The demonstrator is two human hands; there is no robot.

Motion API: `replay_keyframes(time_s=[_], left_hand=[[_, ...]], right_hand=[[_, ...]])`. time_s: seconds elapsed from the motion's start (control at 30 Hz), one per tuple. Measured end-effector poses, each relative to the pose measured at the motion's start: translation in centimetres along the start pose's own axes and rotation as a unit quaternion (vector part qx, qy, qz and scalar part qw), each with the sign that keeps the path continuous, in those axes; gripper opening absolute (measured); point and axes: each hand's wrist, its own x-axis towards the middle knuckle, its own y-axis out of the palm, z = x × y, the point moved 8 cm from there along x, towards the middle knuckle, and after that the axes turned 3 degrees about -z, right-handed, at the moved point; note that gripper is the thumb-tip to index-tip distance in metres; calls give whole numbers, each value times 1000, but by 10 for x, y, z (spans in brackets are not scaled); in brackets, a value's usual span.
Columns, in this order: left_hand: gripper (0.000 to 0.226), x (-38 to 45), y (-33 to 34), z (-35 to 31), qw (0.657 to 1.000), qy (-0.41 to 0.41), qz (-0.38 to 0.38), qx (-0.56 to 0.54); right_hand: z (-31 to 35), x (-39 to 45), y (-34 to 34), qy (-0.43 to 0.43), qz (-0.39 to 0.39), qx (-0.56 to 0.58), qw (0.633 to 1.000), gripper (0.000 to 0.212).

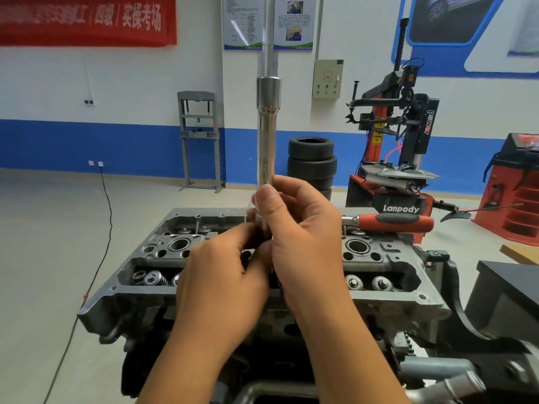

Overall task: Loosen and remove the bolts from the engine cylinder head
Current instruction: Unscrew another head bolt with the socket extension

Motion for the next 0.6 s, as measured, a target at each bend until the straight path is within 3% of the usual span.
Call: replay_keyframes(time_s=[0.27,0.47,0.6], left_hand=[[24,-2,-5,2,998,-6,-59,12],[28,1,4,2,999,16,28,0],[11,1,-3,6,1000,7,-20,-3]], right_hand=[[1,-1,0,15,15,24,999,8],[1,1,-1,-1,-8,9,1000,8],[-2,0,4,35,10,39,999,9]])
